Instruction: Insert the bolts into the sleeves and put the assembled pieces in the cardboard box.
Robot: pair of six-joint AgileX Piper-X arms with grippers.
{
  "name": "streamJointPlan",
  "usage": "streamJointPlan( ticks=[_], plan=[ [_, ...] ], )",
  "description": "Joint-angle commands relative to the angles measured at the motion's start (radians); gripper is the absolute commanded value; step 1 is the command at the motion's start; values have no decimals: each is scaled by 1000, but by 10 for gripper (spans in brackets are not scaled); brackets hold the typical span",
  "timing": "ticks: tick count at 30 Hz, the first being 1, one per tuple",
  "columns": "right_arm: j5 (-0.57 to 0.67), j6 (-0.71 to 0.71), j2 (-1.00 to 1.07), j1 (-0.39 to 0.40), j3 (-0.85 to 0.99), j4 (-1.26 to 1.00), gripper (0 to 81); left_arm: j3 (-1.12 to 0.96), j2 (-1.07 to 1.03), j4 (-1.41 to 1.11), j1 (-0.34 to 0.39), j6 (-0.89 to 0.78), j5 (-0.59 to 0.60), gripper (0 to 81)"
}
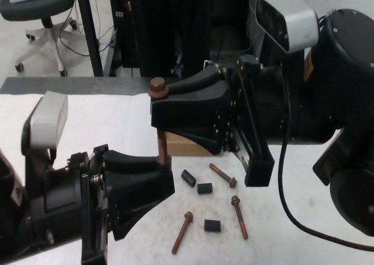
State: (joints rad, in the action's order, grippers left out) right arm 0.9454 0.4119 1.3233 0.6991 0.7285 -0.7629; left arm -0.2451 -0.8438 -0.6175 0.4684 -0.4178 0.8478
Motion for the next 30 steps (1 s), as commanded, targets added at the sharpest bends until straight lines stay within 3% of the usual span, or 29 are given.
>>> streamJointPlan(
  ticks=[1, 30],
  plan=[
    [12, -1, -3, 7, -4, -1, 8, -10, 5, -26, -3, -3, -1, 3],
    [12, -24, -3, -13, -4, 27, 8, -10, 5, -112, -3, -3, 28, 3]
  ],
)
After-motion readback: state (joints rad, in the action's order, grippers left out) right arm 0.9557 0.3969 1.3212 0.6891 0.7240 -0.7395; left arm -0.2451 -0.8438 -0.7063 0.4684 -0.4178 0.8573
